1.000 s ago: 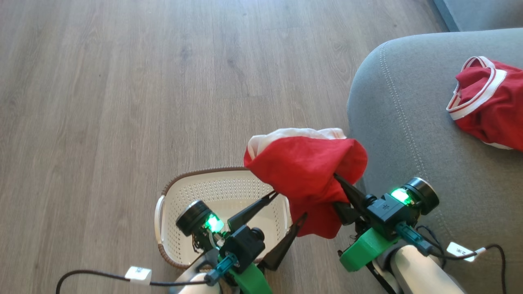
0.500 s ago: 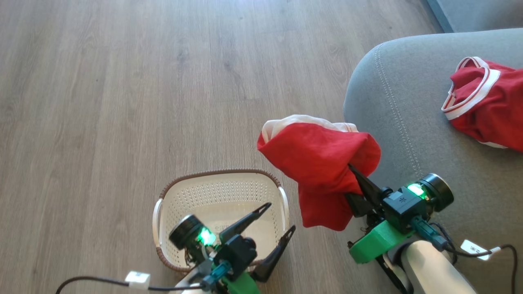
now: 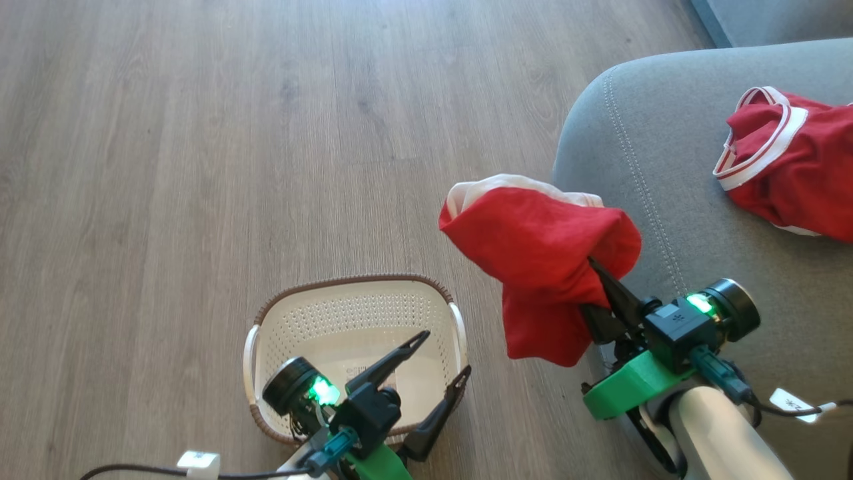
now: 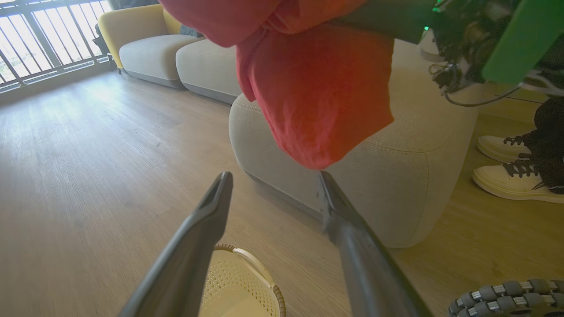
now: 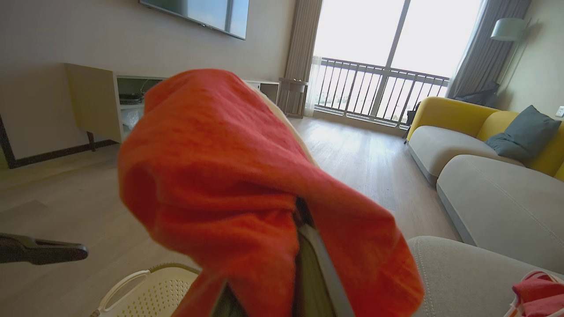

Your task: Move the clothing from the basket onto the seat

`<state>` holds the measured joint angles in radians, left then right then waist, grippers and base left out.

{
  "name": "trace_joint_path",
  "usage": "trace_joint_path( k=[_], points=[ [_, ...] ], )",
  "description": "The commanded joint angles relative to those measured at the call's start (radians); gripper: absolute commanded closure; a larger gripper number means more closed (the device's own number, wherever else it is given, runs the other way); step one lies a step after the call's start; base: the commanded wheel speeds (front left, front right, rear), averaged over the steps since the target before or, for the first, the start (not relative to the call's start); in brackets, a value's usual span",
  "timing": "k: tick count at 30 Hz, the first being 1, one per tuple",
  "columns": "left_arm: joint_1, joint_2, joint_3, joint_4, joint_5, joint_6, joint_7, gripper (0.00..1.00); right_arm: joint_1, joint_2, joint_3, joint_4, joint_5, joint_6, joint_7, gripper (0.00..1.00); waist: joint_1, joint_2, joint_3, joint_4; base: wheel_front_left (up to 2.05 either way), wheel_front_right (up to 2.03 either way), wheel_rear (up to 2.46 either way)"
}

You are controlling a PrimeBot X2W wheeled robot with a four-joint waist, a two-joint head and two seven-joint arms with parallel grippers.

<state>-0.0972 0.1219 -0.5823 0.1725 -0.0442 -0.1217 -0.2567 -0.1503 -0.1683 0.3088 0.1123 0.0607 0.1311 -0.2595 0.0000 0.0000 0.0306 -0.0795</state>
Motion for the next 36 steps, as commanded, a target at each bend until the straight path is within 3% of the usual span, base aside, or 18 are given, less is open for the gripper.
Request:
trace_joint_path(
  k=[1,14,36],
  points=[
    [-0.012,-0.002,0.038,-0.038,0.004,-0.003,-0.005,0.0,-0.009,-0.001,0.005,-0.04,-0.007,0.0,-0.002,1.0,0.0,0.0,0.003,-0.001,0.0,0.0,0.0],
    [-0.023,0.008,0.04,-0.046,0.015,-0.008,-0.005,0.0,-0.016,0.001,-0.044,-0.058,-0.022,0.0,-0.002,1.0,0.0,0.0,0.022,-0.058,0.0,0.0,0.0],
    [-0.054,0.069,0.012,-0.093,0.017,-0.009,-0.005,0.0,0.005,0.047,-0.159,-0.117,-0.048,0.0,-0.002,1.0,0.0,0.0,0.113,-0.395,0.0,0.0,0.0]
  ],
)
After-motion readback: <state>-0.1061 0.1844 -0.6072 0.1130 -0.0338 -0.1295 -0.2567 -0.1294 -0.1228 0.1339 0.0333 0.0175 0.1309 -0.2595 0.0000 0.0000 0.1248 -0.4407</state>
